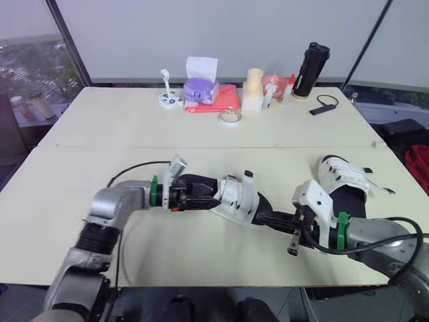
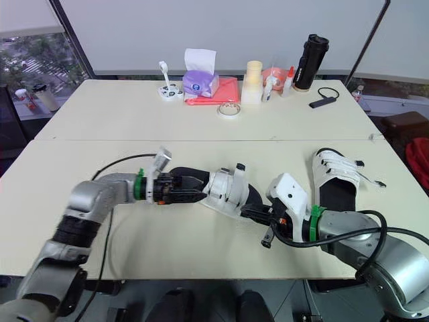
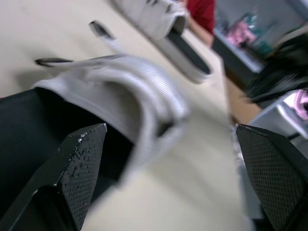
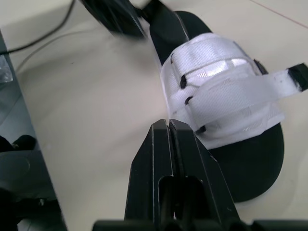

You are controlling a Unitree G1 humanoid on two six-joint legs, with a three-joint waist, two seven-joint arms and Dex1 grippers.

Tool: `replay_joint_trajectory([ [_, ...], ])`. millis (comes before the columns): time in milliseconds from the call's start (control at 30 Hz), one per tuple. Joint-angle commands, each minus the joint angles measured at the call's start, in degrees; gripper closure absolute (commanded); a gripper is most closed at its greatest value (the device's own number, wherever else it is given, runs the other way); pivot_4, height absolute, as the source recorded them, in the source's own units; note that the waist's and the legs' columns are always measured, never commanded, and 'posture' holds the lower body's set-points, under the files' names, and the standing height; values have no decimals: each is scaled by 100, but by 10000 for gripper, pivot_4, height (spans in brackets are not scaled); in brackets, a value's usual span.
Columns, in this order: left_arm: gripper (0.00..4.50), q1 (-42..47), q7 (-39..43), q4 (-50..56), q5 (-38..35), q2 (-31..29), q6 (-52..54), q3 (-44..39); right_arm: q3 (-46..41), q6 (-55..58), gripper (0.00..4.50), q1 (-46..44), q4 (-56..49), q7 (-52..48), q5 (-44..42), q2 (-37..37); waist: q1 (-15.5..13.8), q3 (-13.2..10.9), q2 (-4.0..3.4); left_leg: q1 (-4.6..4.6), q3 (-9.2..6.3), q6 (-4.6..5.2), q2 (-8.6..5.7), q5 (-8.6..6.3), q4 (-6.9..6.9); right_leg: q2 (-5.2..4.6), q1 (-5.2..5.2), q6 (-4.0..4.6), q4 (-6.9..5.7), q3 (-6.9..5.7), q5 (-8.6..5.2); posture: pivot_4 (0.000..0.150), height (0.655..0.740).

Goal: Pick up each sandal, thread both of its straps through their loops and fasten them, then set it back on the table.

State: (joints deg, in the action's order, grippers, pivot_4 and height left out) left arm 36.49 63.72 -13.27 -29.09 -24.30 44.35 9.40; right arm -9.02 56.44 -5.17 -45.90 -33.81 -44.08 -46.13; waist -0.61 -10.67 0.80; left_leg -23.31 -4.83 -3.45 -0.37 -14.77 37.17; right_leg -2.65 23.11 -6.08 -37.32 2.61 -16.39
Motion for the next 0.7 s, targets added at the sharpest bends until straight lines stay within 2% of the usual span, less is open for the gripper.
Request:
replay_joint_trajectory([
  [33, 513, 154, 235, -253, 235, 100, -260, 277, -51, -118, 45000, 36, -149, 59, -22, -17, -11, 4, -6, 2, -1, 1, 1, -1, 0, 0, -1, 0, -1, 0, 0, 1500, 7400],
  [167, 513, 239, 535, -145, 30, 217, 284, 415, -31, -218, 45000, 76, -109, 73, 62, -17, -14, 5, -8, 2, -3, 2, 0, -1, 5, -1, -4, 0, -4, -1, 0, 1500, 7400],
  [333, 513, 350, 583, 43, -384, 406, 979, 190, 21, -341, 45000, 94, -45, 95, 174, -6, 10, 4, -7, 1, -2, 6, -2, -3, 5, -1, -5, -1, -3, -1, 0, 1500, 7400],
  [633, 513, 371, 218, 265, -616, 733, 1160, -74, 127, -451, 45000, 84, 11, 134, 277, 60, 40, 4, -7, 1, -3, 6, 1, -3, 5, 1, 1, -1, -10, 0, 0, 1500, 7400],
  [700, 513, 402, -365, 34, -656, 1179, 1153, -329, 187, -504, 45000, 71, 47, 158, 340, 82, 6, 4, -7, 1, -3, 5, 1, -2, 5, 1, 1, -2, -10, 0, 0, 1500, 7400],
])
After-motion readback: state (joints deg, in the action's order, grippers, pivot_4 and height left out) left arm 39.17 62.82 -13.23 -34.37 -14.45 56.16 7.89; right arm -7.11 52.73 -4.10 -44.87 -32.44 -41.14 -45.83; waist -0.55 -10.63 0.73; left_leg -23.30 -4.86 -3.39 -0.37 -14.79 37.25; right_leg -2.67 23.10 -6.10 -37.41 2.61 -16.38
